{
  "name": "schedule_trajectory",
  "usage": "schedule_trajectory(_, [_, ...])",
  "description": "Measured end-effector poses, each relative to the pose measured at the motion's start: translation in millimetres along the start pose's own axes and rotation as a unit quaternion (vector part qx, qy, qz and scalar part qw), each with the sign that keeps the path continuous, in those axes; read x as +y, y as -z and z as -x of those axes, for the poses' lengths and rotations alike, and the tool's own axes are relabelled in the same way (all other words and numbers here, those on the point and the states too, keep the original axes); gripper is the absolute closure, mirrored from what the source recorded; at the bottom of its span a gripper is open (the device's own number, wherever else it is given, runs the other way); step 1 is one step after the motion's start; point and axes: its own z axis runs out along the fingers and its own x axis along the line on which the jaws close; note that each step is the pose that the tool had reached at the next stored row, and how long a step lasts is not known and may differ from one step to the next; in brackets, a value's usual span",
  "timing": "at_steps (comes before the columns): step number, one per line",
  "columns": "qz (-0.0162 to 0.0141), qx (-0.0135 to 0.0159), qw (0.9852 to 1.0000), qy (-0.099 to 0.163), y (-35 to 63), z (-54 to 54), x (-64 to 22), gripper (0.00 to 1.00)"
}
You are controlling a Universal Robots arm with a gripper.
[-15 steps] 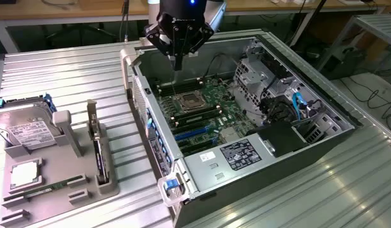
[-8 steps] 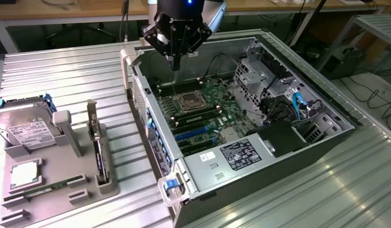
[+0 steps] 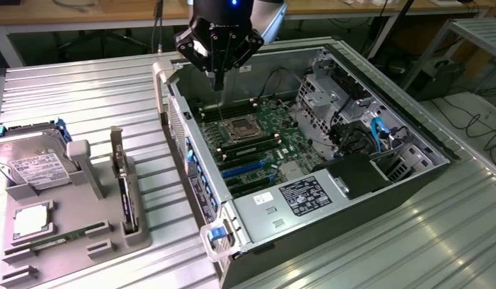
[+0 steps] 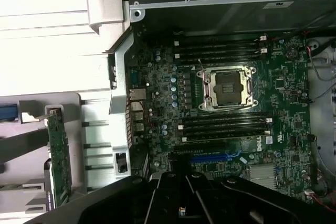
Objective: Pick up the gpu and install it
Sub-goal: 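Reach for the gpu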
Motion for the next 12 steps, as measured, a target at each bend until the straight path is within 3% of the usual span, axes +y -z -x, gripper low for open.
schedule_trajectory(12, [0.0, 0.0, 1.0, 0.0, 0.1, -6.8, -0.5, 0.89])
